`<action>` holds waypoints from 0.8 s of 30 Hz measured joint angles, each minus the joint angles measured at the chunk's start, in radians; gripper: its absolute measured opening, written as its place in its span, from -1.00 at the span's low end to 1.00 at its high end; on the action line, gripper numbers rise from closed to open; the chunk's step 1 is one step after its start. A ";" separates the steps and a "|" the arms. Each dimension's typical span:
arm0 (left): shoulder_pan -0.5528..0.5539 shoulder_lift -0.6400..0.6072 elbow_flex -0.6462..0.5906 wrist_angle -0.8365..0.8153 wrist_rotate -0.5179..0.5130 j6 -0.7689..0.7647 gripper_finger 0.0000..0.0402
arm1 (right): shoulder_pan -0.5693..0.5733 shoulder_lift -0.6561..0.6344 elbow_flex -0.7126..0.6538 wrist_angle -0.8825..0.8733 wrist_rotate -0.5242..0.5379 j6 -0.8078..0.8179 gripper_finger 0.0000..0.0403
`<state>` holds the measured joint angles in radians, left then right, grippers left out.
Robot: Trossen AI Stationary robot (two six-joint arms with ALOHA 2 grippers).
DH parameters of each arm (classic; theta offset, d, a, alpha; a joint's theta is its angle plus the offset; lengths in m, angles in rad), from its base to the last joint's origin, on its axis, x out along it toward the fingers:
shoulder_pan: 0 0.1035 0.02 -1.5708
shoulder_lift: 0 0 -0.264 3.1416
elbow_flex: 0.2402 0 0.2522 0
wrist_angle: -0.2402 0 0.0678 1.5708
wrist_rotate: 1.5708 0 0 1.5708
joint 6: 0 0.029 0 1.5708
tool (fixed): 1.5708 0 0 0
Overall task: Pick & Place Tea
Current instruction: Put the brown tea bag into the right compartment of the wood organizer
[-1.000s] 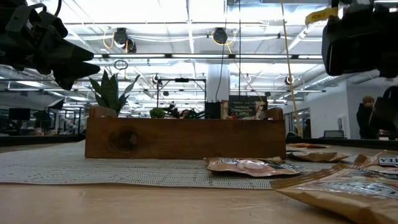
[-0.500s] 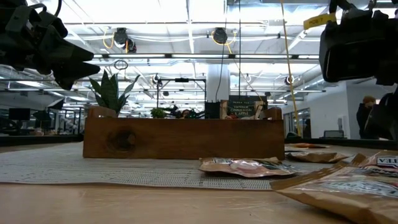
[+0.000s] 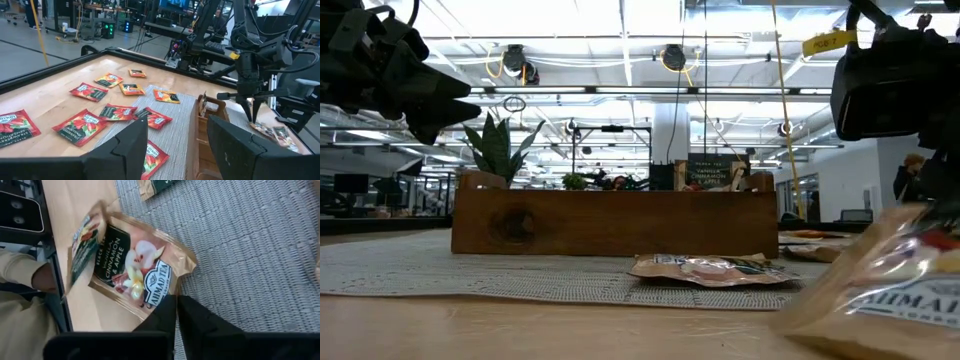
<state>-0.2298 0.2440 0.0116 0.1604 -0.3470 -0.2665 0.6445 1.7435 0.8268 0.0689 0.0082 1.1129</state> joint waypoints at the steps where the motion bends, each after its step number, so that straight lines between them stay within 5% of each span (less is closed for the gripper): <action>1: 0.000 0.000 0.000 0.000 0.000 0.000 0.02 | 0.000 0.000 0.000 0.000 0.006 0.000 -0.98; 8: 0.000 0.000 0.000 0.000 0.000 0.000 0.02 | 0.009 -0.062 -0.003 -0.019 0.075 -0.026 -1.00; 24: 0.000 0.000 0.000 0.001 0.000 0.000 0.02 | 0.058 -0.289 -0.002 -0.061 0.407 -0.241 -1.00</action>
<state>-0.2296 0.2436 0.0116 0.1614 -0.3470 -0.2665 0.7025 1.4548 0.8253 0.0076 0.4155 0.8717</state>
